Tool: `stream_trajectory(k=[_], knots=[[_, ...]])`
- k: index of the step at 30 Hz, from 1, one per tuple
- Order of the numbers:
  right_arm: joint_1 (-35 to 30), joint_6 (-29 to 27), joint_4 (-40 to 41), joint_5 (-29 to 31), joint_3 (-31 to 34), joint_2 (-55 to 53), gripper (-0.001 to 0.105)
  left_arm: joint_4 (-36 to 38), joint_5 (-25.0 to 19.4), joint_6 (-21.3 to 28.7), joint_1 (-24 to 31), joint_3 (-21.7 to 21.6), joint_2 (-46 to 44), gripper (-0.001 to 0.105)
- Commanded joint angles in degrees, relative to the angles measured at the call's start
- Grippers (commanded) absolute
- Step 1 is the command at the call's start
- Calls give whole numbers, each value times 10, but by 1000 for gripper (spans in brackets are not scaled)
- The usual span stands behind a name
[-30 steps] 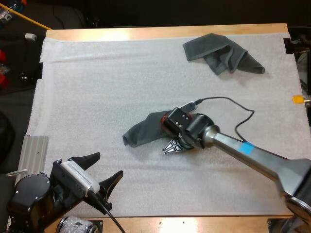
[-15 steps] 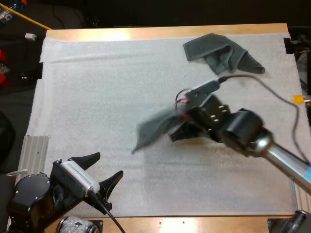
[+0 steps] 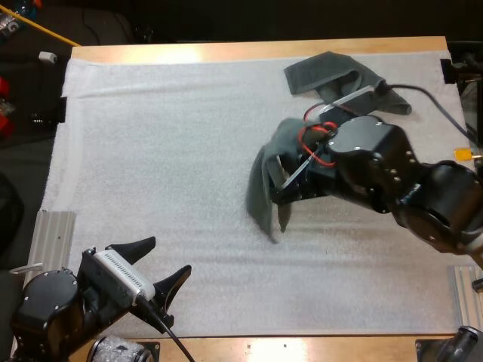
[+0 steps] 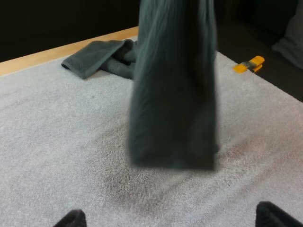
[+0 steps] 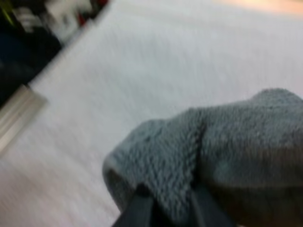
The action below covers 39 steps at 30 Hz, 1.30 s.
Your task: Pick towel from pile, fold and stack
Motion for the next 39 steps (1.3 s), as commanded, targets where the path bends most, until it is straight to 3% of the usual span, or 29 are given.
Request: stream_trajectory(k=[1, 4, 10, 15, 22, 26, 31, 39], knots=[[0, 1, 35, -5, 1, 1, 0, 0, 4, -5, -2, -4, 0, 68], [2, 1, 92, -16, 1, 0, 0, 0, 4, -5, -2, -4, 0, 68], [19, 0, 173, -119, 1, -7, 0, 0, 4, -5, -2, -4, 0, 68], [29, -10, 173, -104, 8, 10, 0, 0, 4, -5, -2, -4, 0, 68], [29, -20, 68, -90, 72, 88, 0, 0, 4, -5, -2, -4, 0, 68], [26, -20, -5, -89, 75, 141, 0, 0, 4, -5, -2, -4, 0, 68], [7, -14, -81, -32, 75, 199, 0, 0, 4, -5, -2, -4, 0, 68], [-40, 18, -185, -28, 73, 210, 0, 0, 4, -5, -2, -4, 0, 68]])
